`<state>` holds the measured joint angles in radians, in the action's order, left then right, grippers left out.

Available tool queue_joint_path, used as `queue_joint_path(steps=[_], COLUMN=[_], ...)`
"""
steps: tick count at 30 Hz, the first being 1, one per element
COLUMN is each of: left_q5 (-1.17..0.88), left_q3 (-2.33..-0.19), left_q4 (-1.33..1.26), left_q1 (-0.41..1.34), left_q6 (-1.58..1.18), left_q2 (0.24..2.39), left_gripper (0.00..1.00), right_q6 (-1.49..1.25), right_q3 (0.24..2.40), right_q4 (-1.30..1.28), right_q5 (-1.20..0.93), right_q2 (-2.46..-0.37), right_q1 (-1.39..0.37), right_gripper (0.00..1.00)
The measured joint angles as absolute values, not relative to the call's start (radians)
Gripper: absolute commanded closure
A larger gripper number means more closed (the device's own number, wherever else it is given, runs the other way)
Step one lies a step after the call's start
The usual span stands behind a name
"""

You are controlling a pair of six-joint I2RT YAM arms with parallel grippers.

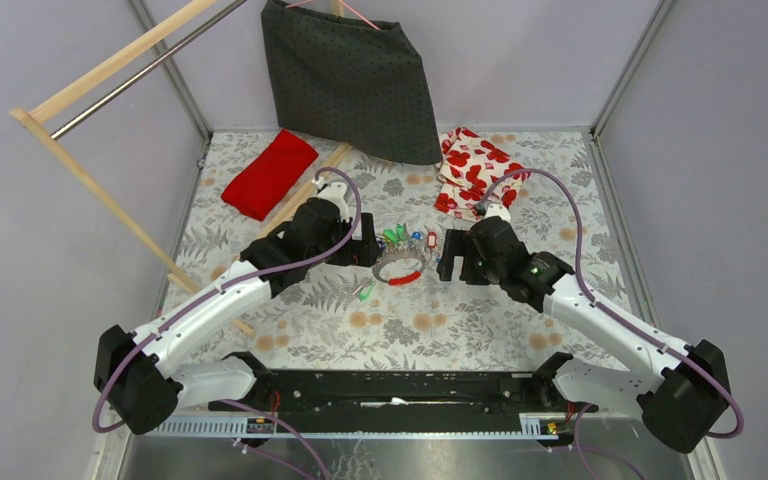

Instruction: Remove the keys from the keyring

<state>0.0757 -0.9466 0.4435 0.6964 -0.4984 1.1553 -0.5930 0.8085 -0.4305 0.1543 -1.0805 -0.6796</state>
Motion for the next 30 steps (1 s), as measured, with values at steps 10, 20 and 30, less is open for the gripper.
queue_joint_path(steps=[10, 20, 30], left_q5=[0.076, 0.026, -0.081], left_q3=[-0.947, -0.933, -0.912], left_q4=[0.443, 0.42, 0.392], left_q1=[0.696, 0.652, 0.587], left_q6=[-0.516, -0.565, -0.578], left_q2=[1.155, 1.184, 1.25], left_gripper=[0.01, 0.01, 0.02], right_q6=[-0.582, -0.492, -0.347], right_q3=[0.855, 1.01, 1.174], right_q4=[-0.389, -0.308, -0.25], right_q5=[0.135, 0.11, 0.101], right_q2=[-1.23, -1.491, -1.745], right_q1=[-0.68, -0.68, -0.68], right_gripper=[0.02, 0.07, 0.24])
